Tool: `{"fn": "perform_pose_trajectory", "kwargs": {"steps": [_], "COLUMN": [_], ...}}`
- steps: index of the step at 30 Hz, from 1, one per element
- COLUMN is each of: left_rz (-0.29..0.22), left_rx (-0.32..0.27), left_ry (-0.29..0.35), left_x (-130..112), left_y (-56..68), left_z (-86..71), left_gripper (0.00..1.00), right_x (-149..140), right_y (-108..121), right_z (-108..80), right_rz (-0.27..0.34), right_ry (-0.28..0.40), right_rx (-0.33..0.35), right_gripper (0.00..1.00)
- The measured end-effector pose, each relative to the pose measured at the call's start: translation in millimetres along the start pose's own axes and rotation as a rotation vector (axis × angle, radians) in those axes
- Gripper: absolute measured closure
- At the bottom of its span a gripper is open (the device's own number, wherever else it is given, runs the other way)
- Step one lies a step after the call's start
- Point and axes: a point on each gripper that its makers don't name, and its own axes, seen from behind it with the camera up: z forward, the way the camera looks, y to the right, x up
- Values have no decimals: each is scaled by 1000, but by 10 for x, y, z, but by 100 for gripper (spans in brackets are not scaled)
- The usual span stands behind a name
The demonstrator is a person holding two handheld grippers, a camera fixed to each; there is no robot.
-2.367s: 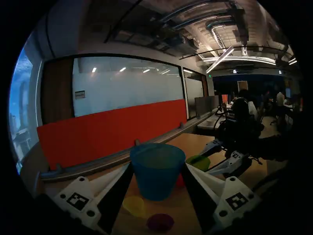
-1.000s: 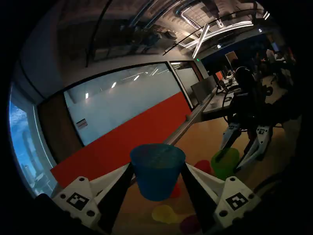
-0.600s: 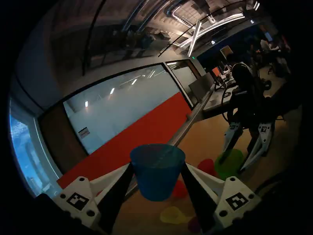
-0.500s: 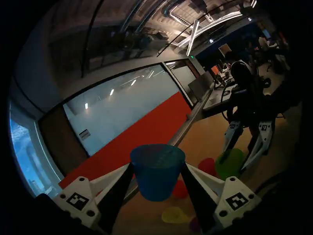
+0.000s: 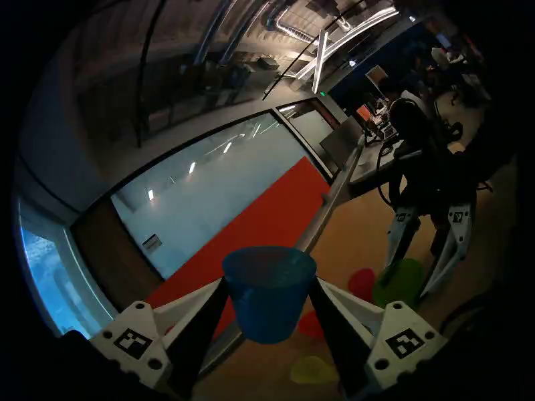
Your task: Pour water
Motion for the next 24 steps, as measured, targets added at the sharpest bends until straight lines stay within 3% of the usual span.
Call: {"fn": "perform_pose_trajectory", "kwargs": {"steps": [8, 24], "left_rz": [73, 170], "left_rx": [6, 10], "left_ry": [11, 28], "left_x": [97, 177], "left_y": [19, 52], "left_z": [-18, -17], "left_gripper": [16, 15], "right_x": [-19, 40], "right_y": [-44, -107], "right_z": [18, 48], "right_rz": [-1, -6], "right_ry": [3, 13], "right_rx": [8, 28], "right_gripper": [10, 10]}}
